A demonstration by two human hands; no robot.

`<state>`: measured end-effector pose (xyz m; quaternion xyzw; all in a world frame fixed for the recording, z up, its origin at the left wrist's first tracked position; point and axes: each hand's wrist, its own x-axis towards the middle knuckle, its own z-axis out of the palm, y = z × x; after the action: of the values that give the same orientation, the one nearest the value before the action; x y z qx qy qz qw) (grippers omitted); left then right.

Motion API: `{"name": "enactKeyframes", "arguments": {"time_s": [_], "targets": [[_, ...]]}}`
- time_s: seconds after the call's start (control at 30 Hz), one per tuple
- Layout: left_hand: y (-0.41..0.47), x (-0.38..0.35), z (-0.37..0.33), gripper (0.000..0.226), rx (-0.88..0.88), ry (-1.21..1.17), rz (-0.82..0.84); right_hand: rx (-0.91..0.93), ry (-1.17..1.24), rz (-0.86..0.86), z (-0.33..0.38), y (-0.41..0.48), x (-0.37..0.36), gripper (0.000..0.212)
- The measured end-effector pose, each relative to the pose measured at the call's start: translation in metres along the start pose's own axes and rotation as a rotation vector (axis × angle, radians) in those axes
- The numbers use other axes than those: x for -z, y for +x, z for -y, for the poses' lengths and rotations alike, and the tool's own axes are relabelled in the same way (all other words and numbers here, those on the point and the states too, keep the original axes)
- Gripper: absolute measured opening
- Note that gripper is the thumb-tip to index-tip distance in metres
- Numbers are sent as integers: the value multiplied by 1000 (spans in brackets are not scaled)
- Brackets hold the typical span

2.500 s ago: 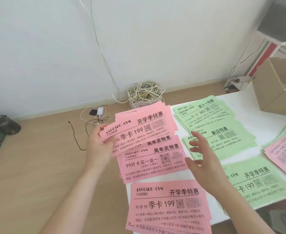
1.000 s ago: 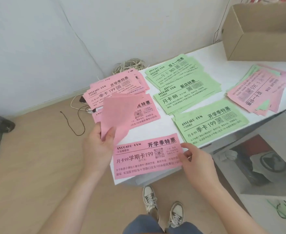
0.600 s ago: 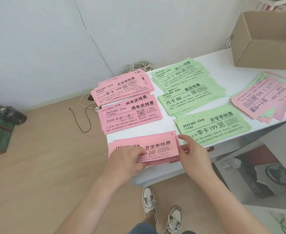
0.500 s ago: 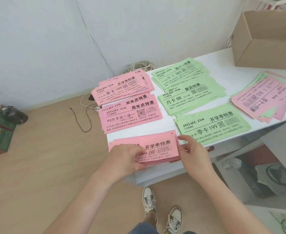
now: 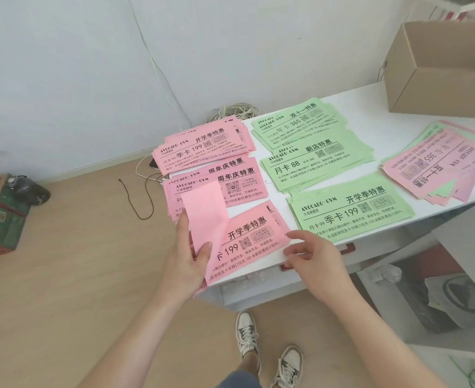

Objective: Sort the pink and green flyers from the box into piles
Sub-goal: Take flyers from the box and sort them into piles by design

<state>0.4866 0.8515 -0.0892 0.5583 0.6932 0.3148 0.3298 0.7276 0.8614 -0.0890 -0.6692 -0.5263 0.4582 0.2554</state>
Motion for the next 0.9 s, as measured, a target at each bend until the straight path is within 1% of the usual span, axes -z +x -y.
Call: {"name": "enactKeyframes", "arguments": {"time_s": [0.03, 0.07, 0.13, 0.17, 0.2, 0.27, 0.3, 0.37, 0.4, 0.43, 0.47, 0.5, 0.53, 0.57, 0.6, 0.63, 0.67, 0.7, 0.8, 0.87, 0.9], "targets": [[-3, -2, -3, 74, -19, 33, 33, 9, 2, -18, 1, -1, -1, 34], [-4, -2, -5, 71, -58, 113, 80, 35, -36, -47, 2, -1, 0, 31], [-7, -3, -12, 60, -221, 406, 178, 121, -154, -126, 8, 0, 2, 28], [-10, -5, -15, 59, -316, 572, 215, 161, -187, -166, 12, 2, 4, 30], [-12, -8, -15, 63, -358, 720, 278, 193, -202, -189, 16, 6, 6, 31], [-18, -12, -17, 73, -330, 887, 387, 254, -249, -174, 24, 14, 7, 34], [-20, -13, -13, 75, -320, 913, 414, 290, -305, -133, 27, 16, 6, 35], [-26, -12, -4, 70, -349, 772, 357, 361, -481, -13, 28, 17, -2, 38], [-28, -9, 0, 64, -372, 685, 265, 400, -587, 38, 26, 16, -8, 40], [-27, -7, 6, 57, -374, 623, 132, 440, -685, 67, 22, 14, -14, 40], [-25, -3, 12, 53, -300, 587, -19, 472, -749, 79, 19, 13, -18, 39], [-23, 2, 13, 55, -155, 542, -129, 486, -777, 74, 17, 12, -20, 37], [-20, 8, 16, 57, 42, 443, -177, 486, -778, 62, 17, 11, -21, 36], [-18, 13, 16, 53, 249, 273, -159, 484, -772, 56, 19, 11, -22, 36], [-17, 16, 18, 44, 407, 38, -99, 489, -769, 58, 21, 11, -22, 38], [-16, 20, 20, 34, 489, -139, -75, 494, -769, 72, 22, 12, -23, 41], [-15, 23, 20, 29, 489, -168, -92, 494, -768, 86, 24, 13, -24, 44], [-15, 25, 19, 26, 463, -131, -114, 488, -760, 98, 27, 14, -25, 48], [-10, 31, 11, 14, 316, 82, -121, 441, -734, 115, 36, 20, -29, 62], [-3, 37, 7, 17, 209, 176, -103, 402, -752, 120, 42, 27, -31, 74], [2, 42, 5, 19, 184, 150, -103, 383, -739, 122, 46, 31, -32, 79]]}}
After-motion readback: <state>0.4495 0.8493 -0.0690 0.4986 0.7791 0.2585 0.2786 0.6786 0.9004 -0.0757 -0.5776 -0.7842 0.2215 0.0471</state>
